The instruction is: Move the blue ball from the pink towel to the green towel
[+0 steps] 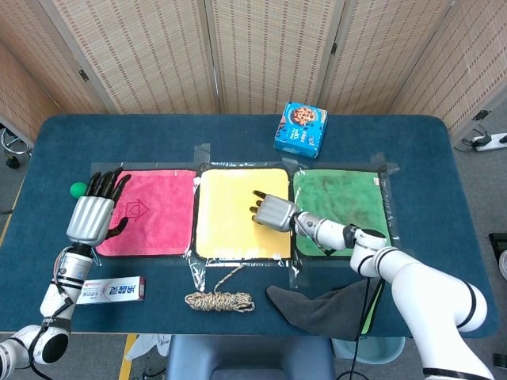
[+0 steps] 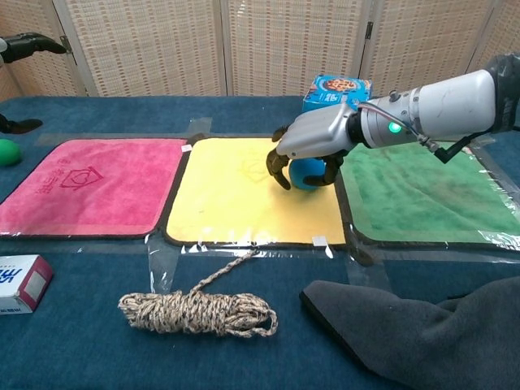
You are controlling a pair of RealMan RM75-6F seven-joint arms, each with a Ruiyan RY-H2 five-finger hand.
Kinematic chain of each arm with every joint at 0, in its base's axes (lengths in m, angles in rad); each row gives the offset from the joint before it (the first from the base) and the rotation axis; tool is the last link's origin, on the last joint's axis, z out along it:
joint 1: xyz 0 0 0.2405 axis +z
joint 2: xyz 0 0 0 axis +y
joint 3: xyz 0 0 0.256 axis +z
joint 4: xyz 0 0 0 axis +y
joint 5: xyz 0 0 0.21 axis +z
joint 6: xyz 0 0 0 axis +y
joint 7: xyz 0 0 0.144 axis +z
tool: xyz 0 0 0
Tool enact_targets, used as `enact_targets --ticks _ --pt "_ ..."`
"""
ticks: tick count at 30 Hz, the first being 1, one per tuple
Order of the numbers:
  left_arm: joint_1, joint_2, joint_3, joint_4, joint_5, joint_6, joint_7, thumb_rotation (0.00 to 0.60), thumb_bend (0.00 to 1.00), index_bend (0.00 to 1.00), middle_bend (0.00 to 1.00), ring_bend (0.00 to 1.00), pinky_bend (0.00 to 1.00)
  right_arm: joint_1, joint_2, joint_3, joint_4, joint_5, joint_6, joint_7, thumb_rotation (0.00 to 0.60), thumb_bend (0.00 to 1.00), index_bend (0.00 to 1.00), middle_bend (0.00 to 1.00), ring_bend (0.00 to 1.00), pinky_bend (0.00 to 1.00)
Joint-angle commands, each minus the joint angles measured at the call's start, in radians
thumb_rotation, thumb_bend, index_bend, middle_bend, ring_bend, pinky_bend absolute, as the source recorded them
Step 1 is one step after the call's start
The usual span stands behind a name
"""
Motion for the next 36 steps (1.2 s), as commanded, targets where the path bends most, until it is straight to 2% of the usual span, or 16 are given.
enact_targets --ticks 1,5,17,25,36 --pt "-0.001 -0.001 -0.001 0.001 0.001 -0.001 -0.001 0.6 0.37 0.0 0.0 0.0 0.0 -0.005 0.003 -0.004 0.004 0.003 -0.004 0.001 0.6 0.59 0.4 0.26 0.26 0.04" --pt "-0.002 -0.005 -0.003 0.002 0.002 -0.001 -0.004 0.6 0.37 0.0 0.0 0.0 0.0 -0.015 0.004 -0.006 0.01 0.011 -0.01 0.009 0.6 0.59 0.45 0.28 0.28 0.04" --pt "-0.003 -0.007 -0.006 0.003 -0.001 -0.004 -0.001 0.6 0.37 0.0 0.0 0.0 0.0 -0.034 0.002 -0.028 0.037 -0.003 0.007 0.034 0.6 0.59 0.49 0.3 0.3 0.04" --pt "-0.01 -0.012 -0.01 0.008 0.0 -0.008 0.0 0.6 0.37 0.0 0.0 0.0 0.0 -0.072 0.047 -0.055 0.024 -0.018 0.062 0.051 0.6 0.59 0.53 0.33 0.32 0.04" --pt "-0.022 -0.02 -0.015 0.009 -0.004 -0.017 0.013 0.6 0.37 0.0 0.0 0.0 0.0 -0.127 0.109 -0.085 -0.019 -0.038 0.131 0.051 0.6 0.59 0.53 0.34 0.32 0.04"
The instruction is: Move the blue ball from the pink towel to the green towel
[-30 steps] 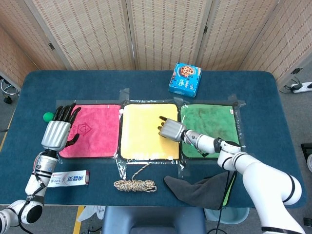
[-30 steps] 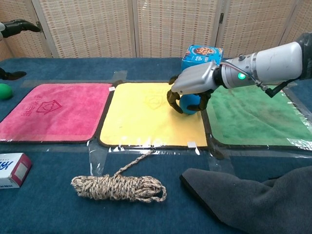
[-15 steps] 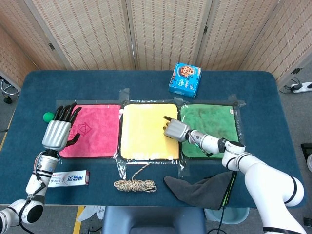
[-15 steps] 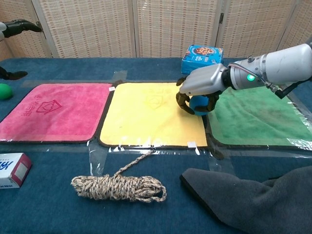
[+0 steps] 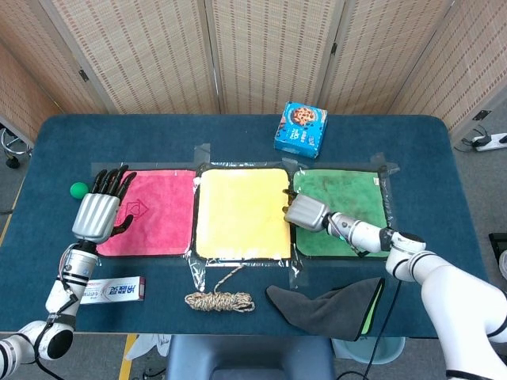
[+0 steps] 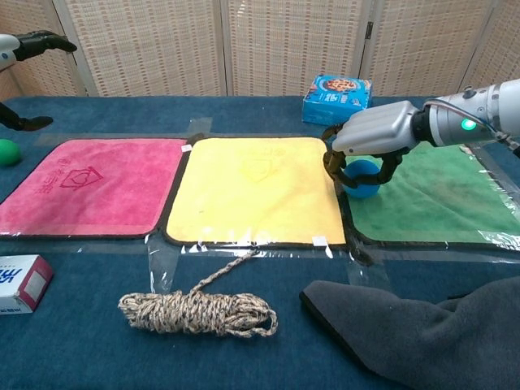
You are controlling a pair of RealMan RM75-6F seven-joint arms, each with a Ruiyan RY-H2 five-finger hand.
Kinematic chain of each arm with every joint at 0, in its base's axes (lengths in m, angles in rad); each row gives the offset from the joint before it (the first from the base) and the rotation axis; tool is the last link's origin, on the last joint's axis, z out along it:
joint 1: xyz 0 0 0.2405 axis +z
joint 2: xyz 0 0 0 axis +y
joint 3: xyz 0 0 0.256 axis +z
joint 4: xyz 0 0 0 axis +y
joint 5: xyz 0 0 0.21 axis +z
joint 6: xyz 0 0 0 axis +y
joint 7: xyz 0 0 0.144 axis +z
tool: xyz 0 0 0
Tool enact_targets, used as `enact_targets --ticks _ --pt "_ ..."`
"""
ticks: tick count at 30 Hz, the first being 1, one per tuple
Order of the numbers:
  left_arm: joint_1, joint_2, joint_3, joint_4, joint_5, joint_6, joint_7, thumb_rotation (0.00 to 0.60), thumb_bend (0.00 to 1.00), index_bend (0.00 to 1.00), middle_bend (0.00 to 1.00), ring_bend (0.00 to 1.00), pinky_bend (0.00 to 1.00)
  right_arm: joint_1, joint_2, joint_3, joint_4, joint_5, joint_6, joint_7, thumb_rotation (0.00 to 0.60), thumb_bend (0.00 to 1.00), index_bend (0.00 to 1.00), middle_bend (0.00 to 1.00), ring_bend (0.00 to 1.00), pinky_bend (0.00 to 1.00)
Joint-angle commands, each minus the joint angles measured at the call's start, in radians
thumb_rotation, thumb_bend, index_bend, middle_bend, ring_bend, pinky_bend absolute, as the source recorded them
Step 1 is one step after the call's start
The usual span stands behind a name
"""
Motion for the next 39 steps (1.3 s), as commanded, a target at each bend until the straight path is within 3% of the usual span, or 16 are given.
enact_targets --ticks 1,13,21,29,39 --pt "-0.002 -0.002 -0.001 -0.001 -0.001 -0.001 0.004 0.6 0.37 0.0 0.0 0.0 0.0 -0.012 0.012 -0.008 -0.008 -0.006 0.013 -0.004 0.6 0.59 0.53 0.34 0.32 0.04" --pt "-0.005 -0.005 0.001 -0.004 0.001 0.002 0.011 0.6 0.37 0.0 0.0 0.0 0.0 -0.084 0.115 -0.02 -0.053 0.004 0.066 -0.057 0.6 0.59 0.53 0.34 0.32 0.04" --pt "-0.006 -0.003 0.001 0.004 0.01 0.004 0.002 0.6 0.37 0.0 0.0 0.0 0.0 -0.132 0.188 0.034 -0.142 0.023 0.18 -0.09 0.6 0.59 0.53 0.32 0.31 0.04" --pt "-0.003 -0.001 0.003 -0.011 0.015 0.013 0.007 0.6 0.37 0.0 0.0 0.0 0.0 -0.126 0.174 0.02 -0.207 -0.027 0.155 -0.14 0.6 0.59 0.49 0.27 0.27 0.04" --pt "0.001 0.0 0.003 -0.015 0.02 0.025 0.012 0.6 0.37 0.0 0.0 0.0 0.0 -0.148 0.139 0.003 -0.164 -0.033 0.097 -0.175 0.6 0.59 0.49 0.27 0.27 0.04"
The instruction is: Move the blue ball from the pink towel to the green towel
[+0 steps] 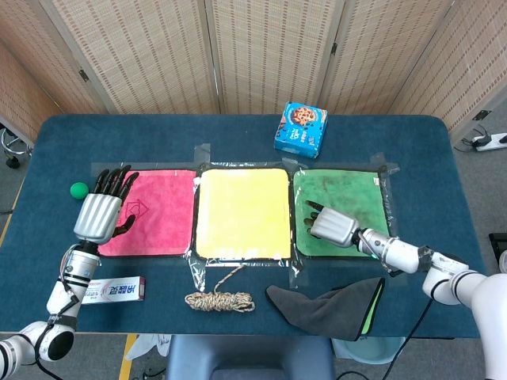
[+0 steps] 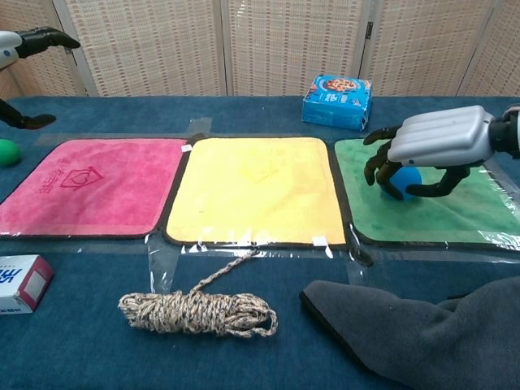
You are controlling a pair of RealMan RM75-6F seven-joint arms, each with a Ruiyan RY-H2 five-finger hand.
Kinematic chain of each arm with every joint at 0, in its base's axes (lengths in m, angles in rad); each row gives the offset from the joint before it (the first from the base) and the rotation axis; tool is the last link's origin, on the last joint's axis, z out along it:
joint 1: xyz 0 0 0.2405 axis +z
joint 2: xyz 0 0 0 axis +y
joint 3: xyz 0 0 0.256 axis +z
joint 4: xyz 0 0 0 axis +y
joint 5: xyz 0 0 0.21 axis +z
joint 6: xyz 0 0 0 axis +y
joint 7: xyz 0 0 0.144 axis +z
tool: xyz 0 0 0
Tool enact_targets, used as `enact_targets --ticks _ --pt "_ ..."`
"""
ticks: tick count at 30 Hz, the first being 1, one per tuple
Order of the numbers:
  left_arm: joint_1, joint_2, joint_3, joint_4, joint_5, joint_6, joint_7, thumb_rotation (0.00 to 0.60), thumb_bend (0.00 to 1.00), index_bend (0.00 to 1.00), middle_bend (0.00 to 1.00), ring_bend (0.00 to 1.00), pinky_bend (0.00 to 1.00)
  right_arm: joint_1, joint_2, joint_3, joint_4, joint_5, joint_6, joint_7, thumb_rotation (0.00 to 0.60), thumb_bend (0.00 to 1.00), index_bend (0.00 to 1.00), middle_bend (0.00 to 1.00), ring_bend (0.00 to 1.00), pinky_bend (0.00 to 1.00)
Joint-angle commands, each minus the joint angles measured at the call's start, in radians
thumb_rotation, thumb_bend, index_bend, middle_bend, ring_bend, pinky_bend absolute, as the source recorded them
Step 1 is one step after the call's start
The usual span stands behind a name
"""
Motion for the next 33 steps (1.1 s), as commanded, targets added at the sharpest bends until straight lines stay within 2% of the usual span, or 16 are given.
enact_targets --ticks 1,7,20,23,27,33 --pt "0.001 -0.004 0.001 -0.002 0.008 0.011 0.009 0.6 0.37 0.0 0.0 0.0 0.0 -0.004 -0.027 0.002 0.035 0.003 -0.021 -0.003 0.6 0.59 0.49 0.27 0.27 0.04" --pt "0.011 0.005 0.003 -0.02 0.014 0.024 0.001 0.6 0.37 0.0 0.0 0.0 0.0 -0.011 -0.062 0.004 0.096 0.006 -0.035 0.012 0.6 0.59 0.49 0.27 0.27 0.04" --pt "0.016 0.006 0.004 -0.007 0.016 0.023 -0.009 0.6 0.37 0.0 0.0 0.0 0.0 -0.056 -0.011 0.011 0.099 0.028 0.004 0.015 0.6 0.59 0.49 0.27 0.27 0.04" --pt "0.013 0.007 0.0 -0.008 0.015 0.021 -0.01 0.6 0.37 0.0 0.0 0.0 0.0 -0.079 0.024 0.038 0.056 0.051 0.061 0.028 0.6 0.59 0.47 0.25 0.27 0.04" --pt "0.016 0.015 -0.002 -0.007 0.006 0.017 -0.011 0.6 0.37 0.0 0.0 0.0 0.0 -0.14 0.117 0.084 -0.054 0.11 0.161 0.018 0.6 0.59 0.41 0.22 0.25 0.04" --pt "0.035 0.034 0.003 -0.007 -0.024 0.011 -0.016 0.6 0.37 0.0 0.0 0.0 0.0 -0.285 0.266 0.123 -0.255 0.239 0.274 -0.074 0.6 0.59 0.24 0.15 0.2 0.04"
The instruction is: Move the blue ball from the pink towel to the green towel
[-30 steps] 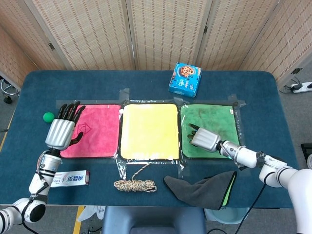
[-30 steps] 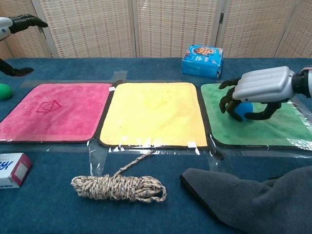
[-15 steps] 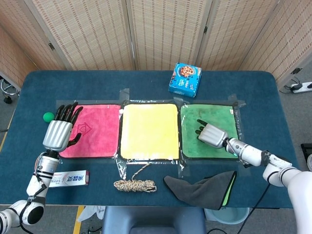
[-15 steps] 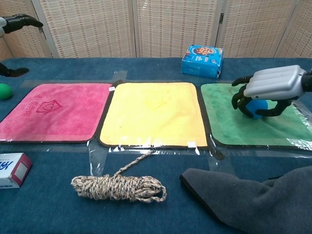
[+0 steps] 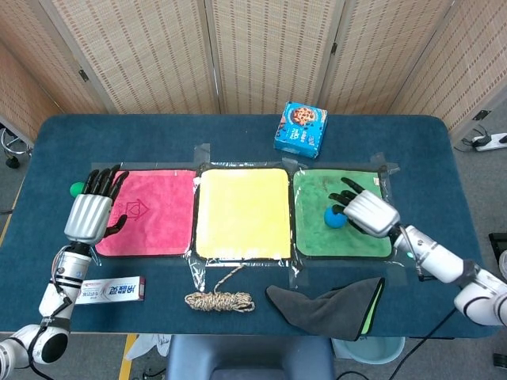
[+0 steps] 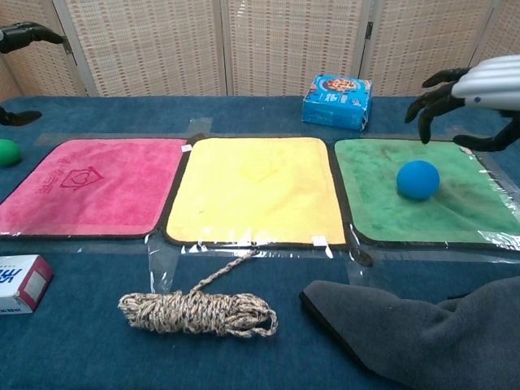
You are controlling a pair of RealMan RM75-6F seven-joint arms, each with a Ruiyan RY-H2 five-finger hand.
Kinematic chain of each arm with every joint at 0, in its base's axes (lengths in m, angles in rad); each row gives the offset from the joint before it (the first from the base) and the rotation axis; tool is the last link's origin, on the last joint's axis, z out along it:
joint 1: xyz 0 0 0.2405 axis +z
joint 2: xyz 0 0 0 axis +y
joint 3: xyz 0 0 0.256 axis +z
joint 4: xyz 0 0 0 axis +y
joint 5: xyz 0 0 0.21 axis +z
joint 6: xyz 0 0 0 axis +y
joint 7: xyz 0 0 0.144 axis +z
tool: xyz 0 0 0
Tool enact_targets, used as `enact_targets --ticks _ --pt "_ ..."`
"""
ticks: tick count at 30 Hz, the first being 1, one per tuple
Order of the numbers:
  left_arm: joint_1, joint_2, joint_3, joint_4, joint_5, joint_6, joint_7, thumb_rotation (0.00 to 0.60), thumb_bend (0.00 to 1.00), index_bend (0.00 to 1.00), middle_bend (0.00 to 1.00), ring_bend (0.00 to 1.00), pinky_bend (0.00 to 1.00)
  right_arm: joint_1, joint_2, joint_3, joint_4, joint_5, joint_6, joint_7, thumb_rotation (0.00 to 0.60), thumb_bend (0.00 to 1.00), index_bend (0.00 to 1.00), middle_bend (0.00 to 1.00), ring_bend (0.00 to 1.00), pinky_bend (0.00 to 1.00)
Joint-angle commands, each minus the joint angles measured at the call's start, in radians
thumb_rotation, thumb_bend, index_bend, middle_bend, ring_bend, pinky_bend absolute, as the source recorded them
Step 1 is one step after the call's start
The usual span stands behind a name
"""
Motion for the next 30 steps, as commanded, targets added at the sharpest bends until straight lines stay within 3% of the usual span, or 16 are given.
enact_targets --ticks 1,7,12,22,30 --pt "0.011 0.008 0.004 0.001 -0.01 0.001 -0.003 0.6 0.37 0.0 0.0 0.0 0.0 -0.12 0.111 0.037 -0.146 0.113 0.088 -0.087 0.6 0.59 0.2 0.13 0.19 0.04" --pt "0.042 0.025 0.012 -0.001 -0.029 0.02 -0.007 0.6 0.37 0.0 0.0 0.0 0.0 -0.289 0.207 0.062 -0.316 0.261 0.206 -0.173 0.6 0.59 0.02 0.06 0.14 0.04" --pt "0.075 0.035 0.018 -0.02 -0.022 0.063 -0.019 0.6 0.37 0.0 0.0 0.0 0.0 -0.42 0.226 0.066 -0.383 0.309 0.316 -0.188 0.6 0.59 0.0 0.03 0.11 0.04" --pt "0.174 0.05 0.07 -0.085 0.026 0.191 0.014 0.6 0.37 0.0 0.0 0.0 0.0 -0.595 0.16 0.066 -0.346 0.276 0.453 -0.138 0.6 0.59 0.0 0.03 0.1 0.04" --pt "0.267 0.065 0.121 -0.121 0.085 0.297 0.019 0.6 0.37 0.0 0.0 0.0 0.0 -0.653 0.129 0.077 -0.318 0.245 0.462 -0.093 0.6 0.59 0.0 0.04 0.11 0.06"
